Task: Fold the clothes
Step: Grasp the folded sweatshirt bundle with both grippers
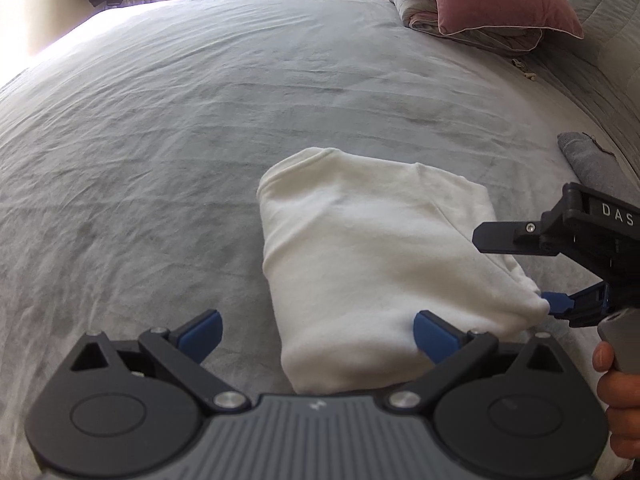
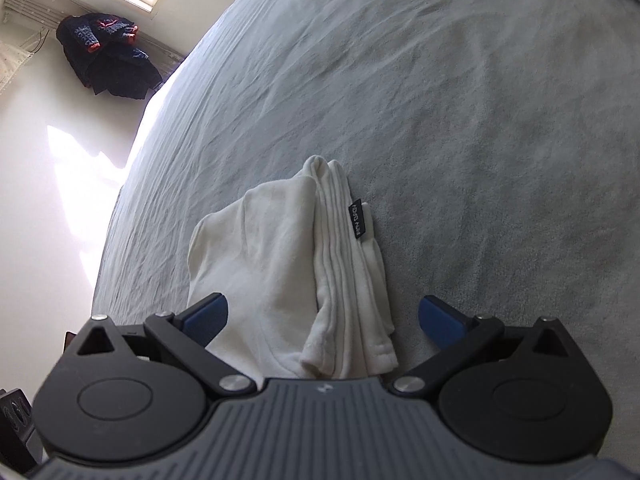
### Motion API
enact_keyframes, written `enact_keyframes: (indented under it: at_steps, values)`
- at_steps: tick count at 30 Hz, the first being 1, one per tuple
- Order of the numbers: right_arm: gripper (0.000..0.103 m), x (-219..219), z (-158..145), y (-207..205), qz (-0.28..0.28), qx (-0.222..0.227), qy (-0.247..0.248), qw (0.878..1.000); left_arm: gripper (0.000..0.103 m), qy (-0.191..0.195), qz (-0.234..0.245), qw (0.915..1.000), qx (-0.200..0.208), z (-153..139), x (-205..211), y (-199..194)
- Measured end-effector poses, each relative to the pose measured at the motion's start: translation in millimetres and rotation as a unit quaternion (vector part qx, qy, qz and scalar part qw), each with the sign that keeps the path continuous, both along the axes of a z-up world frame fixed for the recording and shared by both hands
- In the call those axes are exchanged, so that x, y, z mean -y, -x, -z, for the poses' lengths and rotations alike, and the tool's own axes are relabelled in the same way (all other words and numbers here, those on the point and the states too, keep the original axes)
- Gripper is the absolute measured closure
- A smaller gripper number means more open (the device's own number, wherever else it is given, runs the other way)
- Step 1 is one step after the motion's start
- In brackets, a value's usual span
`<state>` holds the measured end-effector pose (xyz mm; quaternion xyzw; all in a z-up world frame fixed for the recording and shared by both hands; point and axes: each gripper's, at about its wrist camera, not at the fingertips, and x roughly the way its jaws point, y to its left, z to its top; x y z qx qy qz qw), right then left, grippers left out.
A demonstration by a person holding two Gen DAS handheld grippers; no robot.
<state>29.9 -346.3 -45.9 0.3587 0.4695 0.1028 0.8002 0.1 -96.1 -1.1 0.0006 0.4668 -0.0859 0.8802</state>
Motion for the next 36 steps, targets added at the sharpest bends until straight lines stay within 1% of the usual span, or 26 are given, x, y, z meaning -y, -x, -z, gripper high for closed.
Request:
enact_keyframes:
  at_steps: [2,6,8,13,15,20,24,26,28,29,33,35,36]
  values:
    - [0.0,-2,0,0,0.0,0.001,0.004,1.0,0.001,0.018,-0.001,0.9998,-0.009,3,-4,-3]
    - [0.0,-5,1,2,-0.006,0.009,0.017,1.0,0.001,0.082,-0.007,0.996,-0.036,12,-18,-10]
    - [0.0,-6,2,4,-0.009,0.016,0.023,1.0,0.001,0.115,-0.012,0.9926,-0.038,16,-27,-11]
    - [0.0,-13,3,11,-0.012,0.036,0.048,0.998,0.003,0.2,-0.018,0.979,-0.036,32,-49,-11]
    - [0.0,-18,4,13,-0.014,0.041,0.063,0.997,0.005,0.223,-0.022,0.9739,-0.035,39,-55,-11]
    - [0.0,-34,4,17,-0.004,0.056,0.11,0.992,0.005,0.28,-0.026,0.9595,-0.015,51,-68,-10]
    - [0.005,-45,4,22,0.0,0.065,0.147,0.987,0.006,0.313,-0.018,0.9495,0.001,58,-78,-8]
    - [0.006,-46,5,21,0.003,0.07,0.15,0.986,0.007,0.332,-0.02,0.9432,0.005,61,-83,-8]
    - [0.007,-47,6,20,0.006,0.075,0.149,0.986,0.009,0.343,-0.026,0.9388,0.004,63,-85,-11]
    - [0.009,-47,6,19,0.007,0.078,0.148,0.986,0.01,0.347,-0.029,0.9374,0.002,63,-85,-12]
    - [0.017,-49,7,16,0.012,0.089,0.146,0.985,0.019,0.355,-0.027,0.9344,0.001,66,-81,-18]
    - [0.02,-52,9,16,0.01,0.099,0.142,0.985,0.025,0.352,-0.023,0.9359,0.005,67,-76,-18]
    - [0.022,-52,9,16,0.009,0.102,0.141,0.985,0.029,0.348,-0.021,0.9371,0.006,68,-73,-18]
